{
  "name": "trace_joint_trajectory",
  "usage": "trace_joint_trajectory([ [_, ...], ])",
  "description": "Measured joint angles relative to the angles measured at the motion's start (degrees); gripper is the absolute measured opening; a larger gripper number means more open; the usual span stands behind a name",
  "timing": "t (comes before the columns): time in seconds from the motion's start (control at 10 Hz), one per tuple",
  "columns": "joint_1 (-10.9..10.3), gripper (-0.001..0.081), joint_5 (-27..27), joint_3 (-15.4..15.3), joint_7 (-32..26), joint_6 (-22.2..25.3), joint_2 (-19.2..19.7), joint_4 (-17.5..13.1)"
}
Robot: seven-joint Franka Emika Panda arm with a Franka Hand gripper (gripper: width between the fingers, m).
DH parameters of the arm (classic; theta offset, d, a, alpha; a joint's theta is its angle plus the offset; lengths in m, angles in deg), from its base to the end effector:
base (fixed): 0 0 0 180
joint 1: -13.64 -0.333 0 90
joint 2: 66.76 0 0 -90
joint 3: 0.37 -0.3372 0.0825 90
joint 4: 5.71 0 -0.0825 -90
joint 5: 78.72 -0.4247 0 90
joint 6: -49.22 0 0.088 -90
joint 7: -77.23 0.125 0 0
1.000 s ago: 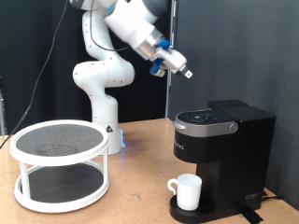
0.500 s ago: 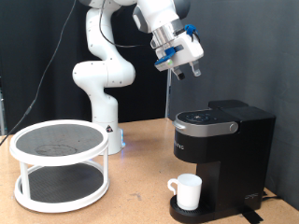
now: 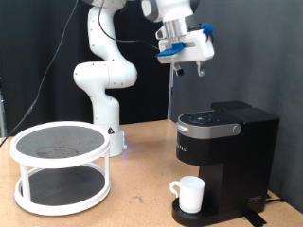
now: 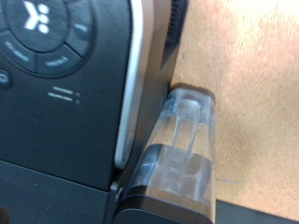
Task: Make a cup of coffee with the keurig machine
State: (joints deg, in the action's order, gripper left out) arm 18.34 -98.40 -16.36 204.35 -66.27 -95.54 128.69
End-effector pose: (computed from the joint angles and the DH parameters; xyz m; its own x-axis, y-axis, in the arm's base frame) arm 0.4394 0.1235 0.5171 -0.5448 -0.8018 -0.2455 -0.8270 0.5622 -0.0012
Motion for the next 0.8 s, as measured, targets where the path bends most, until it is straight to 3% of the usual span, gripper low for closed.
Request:
trace_joint_trajectory([
  [0.4,0.75,0.0734,2.98,0.94,-0.86,10.13,8.88,-11.33],
  [0.8,1.16,0.0734,7.34,0.92,1.01,11.07,17.26,-18.22],
])
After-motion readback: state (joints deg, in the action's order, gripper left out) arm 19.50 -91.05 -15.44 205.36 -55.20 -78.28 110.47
